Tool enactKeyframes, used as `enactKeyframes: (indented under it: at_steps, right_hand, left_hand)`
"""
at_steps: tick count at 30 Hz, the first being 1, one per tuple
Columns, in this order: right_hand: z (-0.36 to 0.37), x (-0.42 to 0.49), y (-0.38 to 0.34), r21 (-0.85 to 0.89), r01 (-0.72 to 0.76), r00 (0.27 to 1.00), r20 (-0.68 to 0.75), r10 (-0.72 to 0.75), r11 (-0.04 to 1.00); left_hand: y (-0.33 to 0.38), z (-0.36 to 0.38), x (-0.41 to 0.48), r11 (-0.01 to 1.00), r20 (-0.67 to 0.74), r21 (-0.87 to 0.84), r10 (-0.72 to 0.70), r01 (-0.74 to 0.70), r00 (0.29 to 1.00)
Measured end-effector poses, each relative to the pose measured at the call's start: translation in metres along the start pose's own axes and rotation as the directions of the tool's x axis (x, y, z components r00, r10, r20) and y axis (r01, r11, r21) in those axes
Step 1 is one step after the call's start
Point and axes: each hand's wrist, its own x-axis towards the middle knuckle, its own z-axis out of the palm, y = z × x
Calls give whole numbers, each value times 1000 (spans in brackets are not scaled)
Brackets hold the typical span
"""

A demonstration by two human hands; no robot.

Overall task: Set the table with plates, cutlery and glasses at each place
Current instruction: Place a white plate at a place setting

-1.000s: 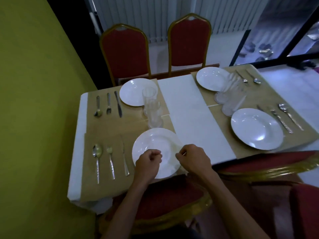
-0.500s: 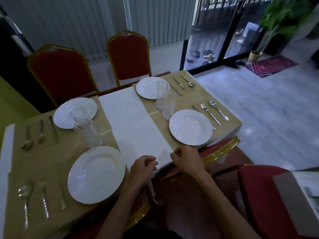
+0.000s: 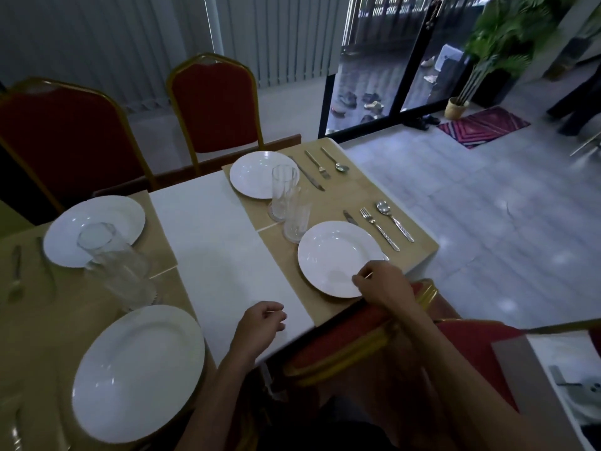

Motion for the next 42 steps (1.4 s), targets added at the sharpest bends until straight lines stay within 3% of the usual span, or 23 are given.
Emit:
enactKeyframes:
  at_steps: [10, 18, 27, 33, 42]
  right_hand:
    - [-14, 120, 40, -103, -44, 996, 75, 52, 994]
    - [-13, 192, 60, -259, 168, 958, 272, -95, 951]
    - [-21, 225, 67, -202, 353, 856, 464, -228, 913]
    - [-36, 254, 83, -138, 324, 882, 402, -246, 936]
    - [-18, 269, 93, -140, 456, 814, 466, -348, 879]
  left_hand:
    - [24, 36, 55, 990, -93, 10, -140, 142, 986]
    - [58, 104, 89, 981, -204, -6, -190, 193, 960]
    - [56, 134, 96, 964, -391, -44, -257, 261, 884]
    - [53, 146, 102, 949, -477, -177, -313, 260, 821]
    - [24, 145, 97, 902, -590, -313, -431, 299, 683]
